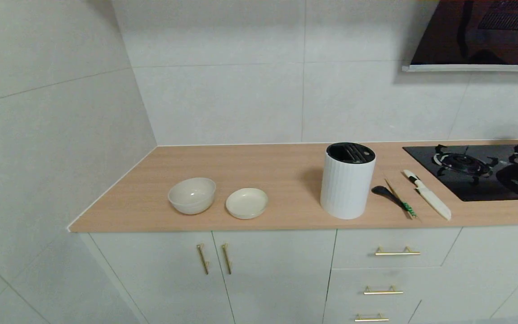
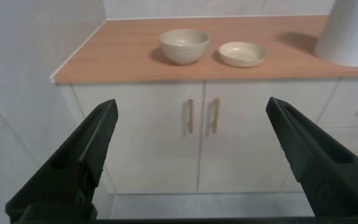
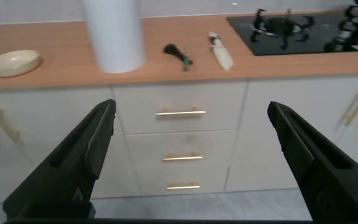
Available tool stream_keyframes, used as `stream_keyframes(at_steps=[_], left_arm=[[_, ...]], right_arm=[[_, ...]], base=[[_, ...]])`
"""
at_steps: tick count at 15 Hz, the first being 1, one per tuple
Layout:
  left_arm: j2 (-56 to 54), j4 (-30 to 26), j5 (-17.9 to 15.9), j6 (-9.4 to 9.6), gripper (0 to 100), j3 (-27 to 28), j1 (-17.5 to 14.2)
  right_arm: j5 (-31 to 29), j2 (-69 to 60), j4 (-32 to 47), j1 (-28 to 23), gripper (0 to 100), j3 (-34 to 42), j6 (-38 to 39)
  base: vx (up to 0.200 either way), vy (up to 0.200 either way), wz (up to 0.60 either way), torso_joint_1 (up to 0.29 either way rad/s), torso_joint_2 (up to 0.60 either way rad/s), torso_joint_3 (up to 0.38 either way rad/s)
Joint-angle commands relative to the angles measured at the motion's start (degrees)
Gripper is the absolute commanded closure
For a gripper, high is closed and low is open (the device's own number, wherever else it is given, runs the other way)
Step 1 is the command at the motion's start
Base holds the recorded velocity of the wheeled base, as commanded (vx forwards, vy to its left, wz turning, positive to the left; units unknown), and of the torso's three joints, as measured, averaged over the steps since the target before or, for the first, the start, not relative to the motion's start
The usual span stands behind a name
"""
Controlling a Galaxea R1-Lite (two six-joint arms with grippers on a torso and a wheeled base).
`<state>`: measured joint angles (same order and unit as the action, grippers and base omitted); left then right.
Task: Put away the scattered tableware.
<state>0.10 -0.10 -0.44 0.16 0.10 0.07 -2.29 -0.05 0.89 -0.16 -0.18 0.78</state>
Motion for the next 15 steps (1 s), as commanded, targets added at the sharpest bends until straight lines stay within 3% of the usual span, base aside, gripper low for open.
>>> stream_keyframes(at_steps=[1,15], left_arm=[[0.0,0.0,0.0,0.02,0,0.0,0.0],[0.0,0.0,0.0,0.02,0,0.0,0.0]], right_arm=[[0.0,0.0,0.0,0.0,0,0.0,-0.1],[-0.1,0.0,0.0,0.0,0,0.0,-0.1]], base=[[0.0,0.2,0.0,0.012,0.0,0.002],[0.0,0.2,0.0,0.001,0.0,0.001]])
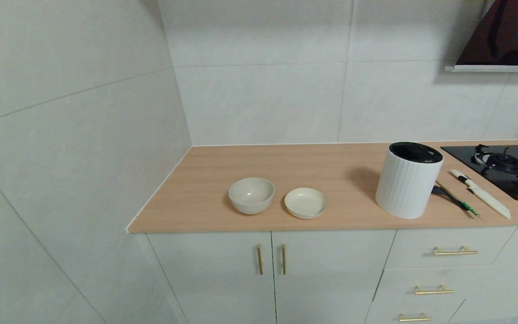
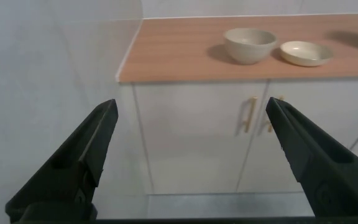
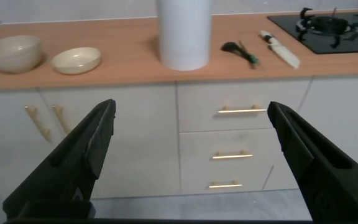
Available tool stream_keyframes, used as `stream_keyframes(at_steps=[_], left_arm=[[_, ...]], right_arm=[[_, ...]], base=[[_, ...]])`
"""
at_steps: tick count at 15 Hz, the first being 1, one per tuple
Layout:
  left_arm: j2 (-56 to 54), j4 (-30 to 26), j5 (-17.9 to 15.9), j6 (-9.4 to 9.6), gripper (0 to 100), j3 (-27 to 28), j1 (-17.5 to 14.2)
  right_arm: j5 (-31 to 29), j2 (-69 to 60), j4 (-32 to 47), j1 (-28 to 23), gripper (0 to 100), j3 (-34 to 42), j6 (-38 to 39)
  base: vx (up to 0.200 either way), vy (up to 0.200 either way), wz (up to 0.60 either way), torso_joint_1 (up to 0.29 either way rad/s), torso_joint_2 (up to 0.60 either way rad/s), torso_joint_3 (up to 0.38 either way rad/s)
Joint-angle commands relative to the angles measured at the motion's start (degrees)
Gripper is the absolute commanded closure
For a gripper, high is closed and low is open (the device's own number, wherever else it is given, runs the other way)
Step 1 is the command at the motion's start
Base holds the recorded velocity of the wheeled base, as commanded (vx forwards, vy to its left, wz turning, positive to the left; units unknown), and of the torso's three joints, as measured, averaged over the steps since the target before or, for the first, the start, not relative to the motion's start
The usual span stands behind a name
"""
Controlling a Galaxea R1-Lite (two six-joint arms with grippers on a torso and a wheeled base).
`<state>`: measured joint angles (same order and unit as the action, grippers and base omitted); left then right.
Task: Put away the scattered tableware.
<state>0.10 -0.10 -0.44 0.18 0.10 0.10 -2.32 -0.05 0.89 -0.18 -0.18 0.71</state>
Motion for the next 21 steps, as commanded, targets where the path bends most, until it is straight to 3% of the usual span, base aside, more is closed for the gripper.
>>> stream_keyframes(at_steps=[1,15,21], left_arm=[[0.0,0.0,0.0,-0.01,0,0.0,0.0],[0.0,0.0,0.0,-0.01,0,0.0,0.0],[0.0,0.0,0.0,-0.01,0,0.0,0.0]], right_arm=[[-0.1,0.0,0.0,0.0,0,0.0,0.0],[-0.1,0.0,0.0,0.0,0,0.0,0.1],[-0.1,0.0,0.0,0.0,0,0.0,0.1]], base=[[0.0,0.2,0.0,0.002,0.0,-0.002],[0.0,0.0,0.0,0.0,0.0,0.0],[0.0,0.0,0.0,-0.177,0.4,0.212]])
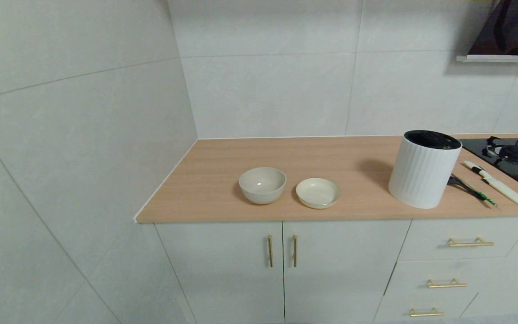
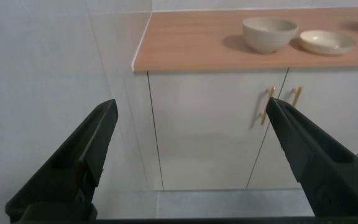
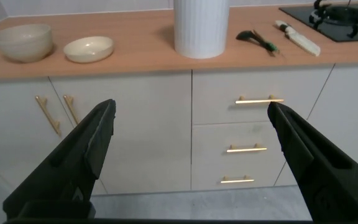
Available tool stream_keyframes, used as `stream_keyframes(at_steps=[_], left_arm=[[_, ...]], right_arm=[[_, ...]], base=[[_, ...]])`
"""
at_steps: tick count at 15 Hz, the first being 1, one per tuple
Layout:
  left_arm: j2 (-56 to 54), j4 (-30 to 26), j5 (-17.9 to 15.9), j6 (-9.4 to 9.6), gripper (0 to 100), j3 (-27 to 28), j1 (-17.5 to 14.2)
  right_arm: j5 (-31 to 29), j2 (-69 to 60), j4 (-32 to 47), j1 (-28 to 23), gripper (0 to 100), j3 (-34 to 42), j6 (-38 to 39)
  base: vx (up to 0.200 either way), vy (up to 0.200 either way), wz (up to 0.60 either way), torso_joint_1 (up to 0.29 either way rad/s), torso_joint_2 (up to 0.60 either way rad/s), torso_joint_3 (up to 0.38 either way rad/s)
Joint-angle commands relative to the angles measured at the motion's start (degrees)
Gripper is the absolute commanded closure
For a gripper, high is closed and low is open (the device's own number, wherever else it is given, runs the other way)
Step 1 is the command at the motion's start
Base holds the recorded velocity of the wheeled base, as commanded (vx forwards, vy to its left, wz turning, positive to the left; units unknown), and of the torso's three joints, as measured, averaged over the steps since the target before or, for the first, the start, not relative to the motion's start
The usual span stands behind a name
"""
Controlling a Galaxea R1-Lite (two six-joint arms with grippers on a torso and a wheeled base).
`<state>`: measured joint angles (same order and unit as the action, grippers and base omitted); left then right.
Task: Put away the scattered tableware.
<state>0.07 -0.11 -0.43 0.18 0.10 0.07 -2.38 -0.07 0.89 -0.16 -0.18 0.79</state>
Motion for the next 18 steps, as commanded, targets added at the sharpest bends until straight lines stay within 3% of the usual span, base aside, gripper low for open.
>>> stream_keyframes(at_steps=[1,18], left_arm=[[0.0,0.0,0.0,-0.01,0,0.0,0.0],[0.0,0.0,0.0,0.08,0,0.0,0.0]], right_arm=[[0.0,0.1,0.0,0.0,0,0.0,0.0],[0.0,0.1,0.0,0.0,0,0.0,0.1]], base=[[0.0,0.0,0.0,-0.251,0.55,0.29],[0.0,0.0,0.0,-0.223,0.52,0.29]])
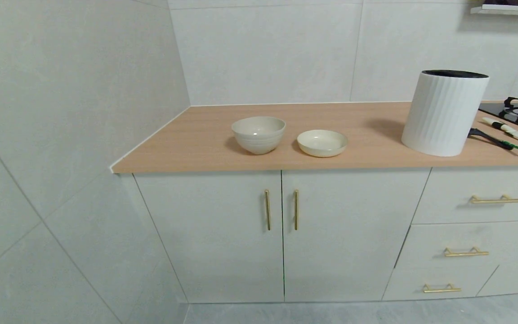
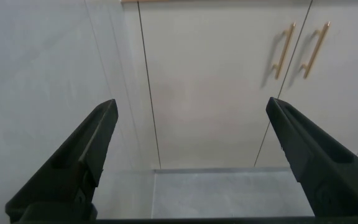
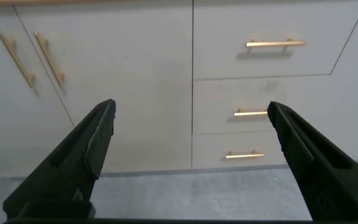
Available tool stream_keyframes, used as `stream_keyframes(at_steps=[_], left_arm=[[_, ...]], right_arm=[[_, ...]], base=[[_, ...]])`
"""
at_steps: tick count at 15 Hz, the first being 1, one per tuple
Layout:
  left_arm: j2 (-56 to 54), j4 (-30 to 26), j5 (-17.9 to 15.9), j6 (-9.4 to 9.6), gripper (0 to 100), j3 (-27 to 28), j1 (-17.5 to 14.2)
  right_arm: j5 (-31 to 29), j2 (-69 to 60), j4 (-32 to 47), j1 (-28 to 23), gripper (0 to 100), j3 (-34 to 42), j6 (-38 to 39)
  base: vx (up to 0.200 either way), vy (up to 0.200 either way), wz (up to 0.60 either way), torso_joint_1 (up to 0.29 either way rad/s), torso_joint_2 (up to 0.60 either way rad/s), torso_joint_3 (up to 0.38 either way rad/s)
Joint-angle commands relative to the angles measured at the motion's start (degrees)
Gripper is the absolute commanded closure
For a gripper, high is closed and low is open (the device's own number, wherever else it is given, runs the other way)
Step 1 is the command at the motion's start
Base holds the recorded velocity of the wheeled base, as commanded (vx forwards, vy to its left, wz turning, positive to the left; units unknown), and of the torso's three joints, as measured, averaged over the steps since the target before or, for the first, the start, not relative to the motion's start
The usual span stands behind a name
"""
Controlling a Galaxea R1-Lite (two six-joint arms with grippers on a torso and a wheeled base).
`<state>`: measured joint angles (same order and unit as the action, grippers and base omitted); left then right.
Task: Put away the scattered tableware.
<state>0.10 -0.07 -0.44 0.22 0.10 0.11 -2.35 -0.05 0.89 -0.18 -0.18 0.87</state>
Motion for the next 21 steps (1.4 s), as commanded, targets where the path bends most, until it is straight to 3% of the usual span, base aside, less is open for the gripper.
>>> stream_keyframes(at_steps=[1,11,17,21], left_arm=[[0.0,0.0,0.0,-0.04,0,0.0,0.0],[0.0,0.0,0.0,-0.04,0,0.0,0.0],[0.0,0.0,0.0,0.04,0,0.0,0.0],[0.0,0.0,0.0,0.04,0,0.0,0.0]], right_arm=[[0.0,0.0,0.0,0.0,0,0.0,0.0],[0.0,0.0,0.0,0.0,0,0.0,0.0],[0.0,0.0,0.0,0.0,0,0.0,0.0],[0.0,0.0,0.0,0.0,0,0.0,0.0]], base=[[0.0,0.0,0.0,-0.188,0.48,0.281],[0.0,0.0,0.0,-0.14,0.44,0.29],[0.0,0.0,0.0,-0.008,0.05,0.034],[0.2,0.0,0.0,-0.004,0.0,0.006]])
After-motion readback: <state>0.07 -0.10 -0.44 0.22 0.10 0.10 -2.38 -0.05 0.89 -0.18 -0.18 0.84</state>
